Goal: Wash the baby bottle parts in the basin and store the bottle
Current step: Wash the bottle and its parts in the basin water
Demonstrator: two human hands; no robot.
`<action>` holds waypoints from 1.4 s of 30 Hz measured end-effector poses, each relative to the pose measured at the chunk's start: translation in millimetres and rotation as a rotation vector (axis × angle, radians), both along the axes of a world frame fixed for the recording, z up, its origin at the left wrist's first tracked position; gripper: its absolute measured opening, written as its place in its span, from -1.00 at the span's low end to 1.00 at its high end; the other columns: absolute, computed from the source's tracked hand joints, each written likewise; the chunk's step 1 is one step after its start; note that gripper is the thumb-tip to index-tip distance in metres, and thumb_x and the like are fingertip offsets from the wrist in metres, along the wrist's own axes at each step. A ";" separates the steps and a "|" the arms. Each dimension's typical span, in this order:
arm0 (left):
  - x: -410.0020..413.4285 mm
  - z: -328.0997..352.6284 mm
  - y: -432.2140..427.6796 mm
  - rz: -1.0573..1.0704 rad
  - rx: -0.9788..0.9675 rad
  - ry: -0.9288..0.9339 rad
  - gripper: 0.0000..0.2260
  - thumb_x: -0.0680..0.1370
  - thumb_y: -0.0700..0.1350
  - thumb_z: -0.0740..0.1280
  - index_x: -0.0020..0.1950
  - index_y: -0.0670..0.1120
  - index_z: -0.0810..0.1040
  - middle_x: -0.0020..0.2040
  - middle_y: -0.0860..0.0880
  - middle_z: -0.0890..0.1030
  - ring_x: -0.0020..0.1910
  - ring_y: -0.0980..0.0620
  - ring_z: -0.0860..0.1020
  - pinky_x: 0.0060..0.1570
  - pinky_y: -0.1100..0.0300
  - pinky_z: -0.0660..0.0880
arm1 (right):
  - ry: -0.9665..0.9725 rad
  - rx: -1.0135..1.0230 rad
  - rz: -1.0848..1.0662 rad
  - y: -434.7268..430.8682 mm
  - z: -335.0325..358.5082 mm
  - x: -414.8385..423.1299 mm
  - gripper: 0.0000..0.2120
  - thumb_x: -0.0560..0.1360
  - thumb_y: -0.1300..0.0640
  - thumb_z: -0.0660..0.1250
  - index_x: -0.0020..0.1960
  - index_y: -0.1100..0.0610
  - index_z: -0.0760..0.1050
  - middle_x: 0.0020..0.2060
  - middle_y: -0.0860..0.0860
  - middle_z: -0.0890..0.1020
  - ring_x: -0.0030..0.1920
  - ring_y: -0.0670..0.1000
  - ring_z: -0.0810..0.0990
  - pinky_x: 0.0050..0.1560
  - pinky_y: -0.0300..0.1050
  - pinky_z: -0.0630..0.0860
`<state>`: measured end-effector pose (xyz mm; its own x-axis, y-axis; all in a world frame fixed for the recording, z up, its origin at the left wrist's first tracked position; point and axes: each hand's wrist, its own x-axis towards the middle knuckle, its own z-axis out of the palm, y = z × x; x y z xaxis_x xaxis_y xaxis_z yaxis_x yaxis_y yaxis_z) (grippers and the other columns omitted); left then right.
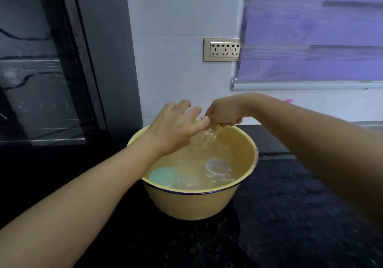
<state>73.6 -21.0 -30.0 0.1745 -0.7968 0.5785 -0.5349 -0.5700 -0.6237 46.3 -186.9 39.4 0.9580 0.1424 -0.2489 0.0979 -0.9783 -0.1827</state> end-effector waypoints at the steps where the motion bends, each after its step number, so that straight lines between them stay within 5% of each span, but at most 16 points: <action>1: 0.7 -0.6 -0.5 -0.012 0.002 -0.003 -0.47 0.10 -0.19 0.44 0.03 -0.02 0.41 -0.13 -0.06 0.61 -0.20 -0.14 0.56 -0.41 0.17 0.25 | 0.028 0.070 -0.020 -2.9 -2.8 0.3 -0.90 0.46 0.20 0.17 -0.18 0.15 0.44 -0.43 0.03 0.35 -0.49 0.00 0.21 -0.51 -0.22 0.17; 6: 8.6 -2.7 2.2 -0.067 -0.124 0.047 -0.38 0.13 -0.16 0.49 0.13 0.01 0.36 -0.10 -0.07 0.62 -0.17 -0.16 0.56 -0.42 0.13 0.38 | 0.096 0.316 -0.059 -16.1 -2.2 -2.6 -0.87 0.52 0.20 0.16 -0.11 0.11 0.47 -0.44 0.00 0.31 -0.54 -0.08 0.15 -0.56 -0.28 0.10; 13: 13.1 -8.6 0.6 0.039 -0.134 0.081 -0.46 0.10 -0.16 0.51 0.04 0.00 0.47 -0.12 -0.06 0.59 -0.20 -0.16 0.52 -0.39 0.16 0.32 | 0.110 0.228 -0.034 -31.5 7.4 -7.6 -0.75 0.58 0.18 0.15 -0.03 0.00 0.60 -0.45 -0.01 0.30 -0.51 -0.06 0.16 -0.54 -0.25 0.14; 19: 13.3 -7.4 12.0 0.506 -0.248 0.702 -0.50 0.37 0.11 0.38 0.27 0.07 0.38 0.12 0.02 0.49 0.12 -0.06 0.40 -0.14 0.12 0.36 | 0.020 -0.152 0.066 -20.6 -8.5 -17.9 -0.63 0.50 -0.18 0.17 0.23 -0.13 0.52 -0.26 0.02 0.54 -0.37 0.04 0.41 -0.41 -0.22 0.36; 21: 9.9 -5.8 12.2 0.499 -0.350 0.801 -0.49 0.34 0.16 0.38 0.25 0.06 0.41 0.05 0.03 0.53 0.07 -0.05 0.46 -0.14 0.13 0.37 | -0.058 -0.303 0.140 -10.3 -23.2 -17.4 -0.64 0.57 -0.04 0.14 0.35 -0.12 0.43 0.04 -0.02 0.60 -0.06 0.11 0.57 -0.08 -0.19 0.48; 23: 7.5 -4.2 10.2 0.511 -0.416 0.911 -0.49 0.33 0.21 0.39 0.21 0.05 0.42 -0.01 0.06 0.53 -0.01 -0.02 0.49 -0.09 0.13 0.44 | -0.085 -0.391 0.149 -1.4 -37.4 -14.1 -0.63 0.58 0.05 0.16 0.37 -0.10 0.40 0.21 -0.05 0.54 0.16 0.10 0.52 0.09 -0.13 0.42; 25: 8.9 -4.5 11.2 0.495 -0.514 1.066 -0.51 0.31 0.24 0.42 0.13 0.04 0.46 0.00 0.08 0.52 -0.03 0.01 0.51 -0.03 0.11 0.49 | -0.053 -0.510 0.158 9.6 -50.7 -10.4 -0.66 0.57 0.00 0.14 0.31 -0.05 0.46 0.15 -0.04 0.54 0.12 0.08 0.50 0.06 -0.05 0.43; 28: 14.6 -7.5 15.6 0.410 -0.637 1.246 -0.61 0.26 0.24 0.46 -0.11 0.02 0.49 -0.09 0.07 0.55 -0.15 0.07 0.52 -0.24 0.17 0.46 | 0.003 -0.611 0.243 22.9 -61.0 -10.2 -0.85 0.49 0.09 0.23 -0.05 0.09 0.55 -0.19 -0.04 0.49 -0.20 0.04 0.46 -0.22 -0.12 0.43; 31: 16.3 -7.2 17.4 0.380 -0.713 1.393 -0.65 0.29 0.20 0.48 -0.22 0.01 0.44 -0.22 0.07 0.49 -0.26 0.08 0.48 -0.37 0.23 0.38 | 0.035 -0.635 0.264 27.6 -62.8 -15.9 -0.92 0.39 0.27 0.33 -0.17 0.12 0.49 -0.26 -0.02 0.45 -0.34 -0.02 0.37 -0.44 -0.19 0.24; 34: 14.6 -3.4 17.4 0.342 -0.775 1.509 -0.68 0.32 0.20 0.48 -0.22 0.03 0.46 -0.25 0.08 0.48 -0.29 0.09 0.47 -0.40 0.26 0.36 | 0.039 -0.580 0.270 22.5 -70.6 -10.1 -0.47 0.39 0.22 0.38 0.35 0.08 0.40 0.14 0.05 0.48 0.03 0.10 0.52 -0.22 -0.12 0.44; 36: 12.5 -1.3 17.7 0.348 -0.808 1.552 -0.65 0.33 0.22 0.46 -0.12 0.00 0.52 -0.21 0.07 0.51 -0.27 0.11 0.49 -0.40 0.26 0.36 | -0.032 -0.514 0.267 18.4 -75.9 -5.3 -0.35 0.42 0.19 0.37 0.46 -0.02 0.23 0.21 0.06 0.41 0.12 0.15 0.50 -0.12 -0.06 0.42; 39: 10.0 0.2 19.2 0.318 -0.924 1.677 -0.60 0.32 0.26 0.45 -0.06 0.00 0.55 -0.22 0.02 0.55 -0.34 0.05 0.50 -0.43 0.27 0.29 | -0.222 -0.397 0.224 13.1 -69.8 -4.1 -0.47 0.50 0.25 0.19 0.43 -0.06 0.26 0.21 0.06 0.39 0.10 0.14 0.52 -0.14 -0.08 0.37; 42: 7.7 4.3 18.1 0.249 -1.082 1.878 -0.56 0.36 0.27 0.42 -0.07 -0.05 0.43 -0.34 0.00 0.43 -0.50 0.03 0.30 -0.57 0.32 0.22 | -0.422 -0.208 0.059 5.3 -62.0 -8.5 -0.46 0.47 0.30 0.13 0.41 -0.02 0.31 0.14 0.08 0.38 0.06 0.17 0.53 -0.12 -0.07 0.43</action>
